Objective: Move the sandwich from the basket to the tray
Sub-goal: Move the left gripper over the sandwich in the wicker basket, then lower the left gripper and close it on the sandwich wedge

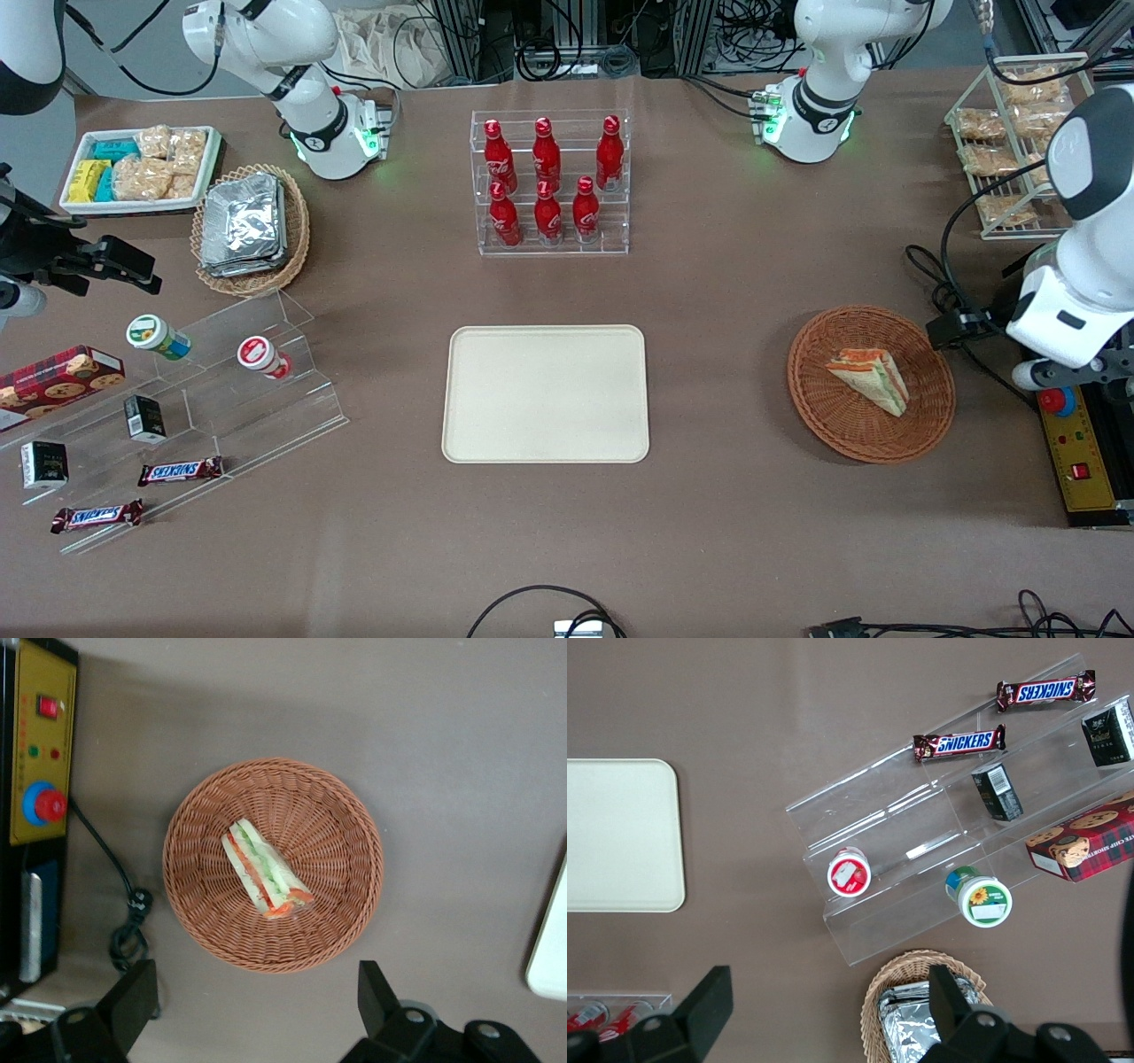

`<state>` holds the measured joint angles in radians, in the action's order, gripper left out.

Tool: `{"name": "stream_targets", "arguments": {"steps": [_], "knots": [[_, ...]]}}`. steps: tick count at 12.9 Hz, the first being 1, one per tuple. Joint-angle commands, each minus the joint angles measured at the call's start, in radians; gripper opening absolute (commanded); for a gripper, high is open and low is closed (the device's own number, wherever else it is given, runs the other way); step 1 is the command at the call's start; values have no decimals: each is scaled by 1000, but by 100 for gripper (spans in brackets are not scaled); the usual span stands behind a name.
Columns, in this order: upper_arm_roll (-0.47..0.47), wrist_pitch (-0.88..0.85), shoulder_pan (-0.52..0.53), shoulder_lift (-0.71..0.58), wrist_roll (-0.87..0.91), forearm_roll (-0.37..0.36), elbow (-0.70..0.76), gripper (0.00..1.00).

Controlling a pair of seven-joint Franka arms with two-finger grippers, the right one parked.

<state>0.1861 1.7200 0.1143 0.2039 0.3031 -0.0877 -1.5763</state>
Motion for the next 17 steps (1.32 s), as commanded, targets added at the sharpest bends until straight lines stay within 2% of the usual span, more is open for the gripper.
{"name": "stream_targets", "arguments": {"steps": [1, 4, 7, 9, 15, 17], "knots": [[0, 89, -7, 12, 178, 29, -68, 100], [-2, 226, -7, 9, 442, 16, -220, 100], [-5, 398, -5, 12, 511, 12, -339, 100], [-7, 437, -4, 52, 625, 11, -352, 100], [-11, 481, 2, 98, 729, 2, -389, 100], [-11, 483, 4, 115, 770, -55, -404, 100]]}}
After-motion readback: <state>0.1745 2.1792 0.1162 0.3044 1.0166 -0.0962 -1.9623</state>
